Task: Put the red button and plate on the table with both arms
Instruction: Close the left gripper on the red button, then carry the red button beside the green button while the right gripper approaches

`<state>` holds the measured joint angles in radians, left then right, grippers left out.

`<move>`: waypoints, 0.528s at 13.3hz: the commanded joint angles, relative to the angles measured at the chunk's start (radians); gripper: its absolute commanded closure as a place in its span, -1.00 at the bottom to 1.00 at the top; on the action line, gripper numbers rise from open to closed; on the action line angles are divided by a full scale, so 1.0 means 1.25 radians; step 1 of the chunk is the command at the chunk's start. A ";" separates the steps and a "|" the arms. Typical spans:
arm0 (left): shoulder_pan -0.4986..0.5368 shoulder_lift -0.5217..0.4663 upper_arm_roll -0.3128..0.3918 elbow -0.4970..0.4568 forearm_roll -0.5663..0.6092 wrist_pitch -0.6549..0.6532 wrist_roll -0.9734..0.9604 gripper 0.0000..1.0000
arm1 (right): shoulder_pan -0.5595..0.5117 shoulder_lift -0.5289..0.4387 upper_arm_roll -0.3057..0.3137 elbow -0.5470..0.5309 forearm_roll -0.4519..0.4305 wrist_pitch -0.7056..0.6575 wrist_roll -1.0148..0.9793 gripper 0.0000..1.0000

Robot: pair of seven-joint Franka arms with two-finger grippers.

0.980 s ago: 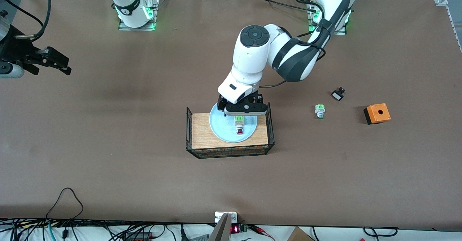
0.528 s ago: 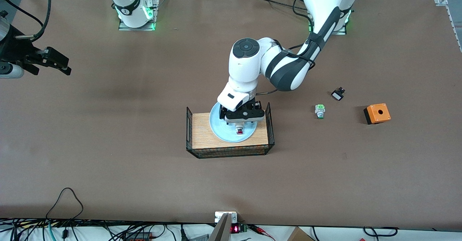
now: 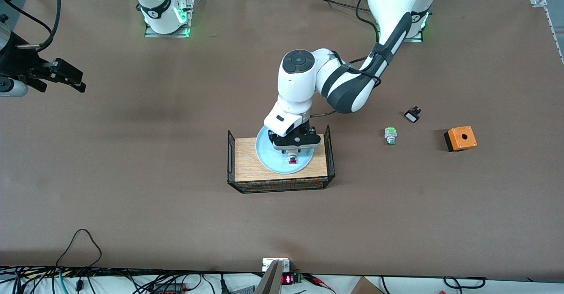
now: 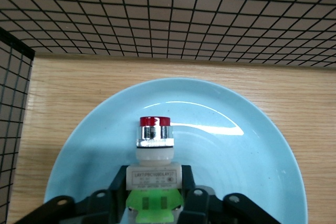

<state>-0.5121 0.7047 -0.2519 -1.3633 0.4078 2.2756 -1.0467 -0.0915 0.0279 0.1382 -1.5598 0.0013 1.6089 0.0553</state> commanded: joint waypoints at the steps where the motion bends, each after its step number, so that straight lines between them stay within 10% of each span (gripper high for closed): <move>1: -0.003 -0.027 -0.006 0.007 0.017 -0.066 -0.008 0.50 | -0.009 -0.003 0.002 0.002 0.001 -0.003 -0.016 -1.00; 7: 0.055 -0.187 -0.059 0.021 -0.101 -0.322 0.048 0.49 | -0.009 0.001 0.004 -0.001 0.001 -0.005 -0.015 -1.00</move>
<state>-0.4951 0.5527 -0.3101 -1.3139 0.3474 1.9514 -1.0463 -0.0918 0.0298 0.1380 -1.5602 0.0012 1.6089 0.0551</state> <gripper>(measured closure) 0.590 0.000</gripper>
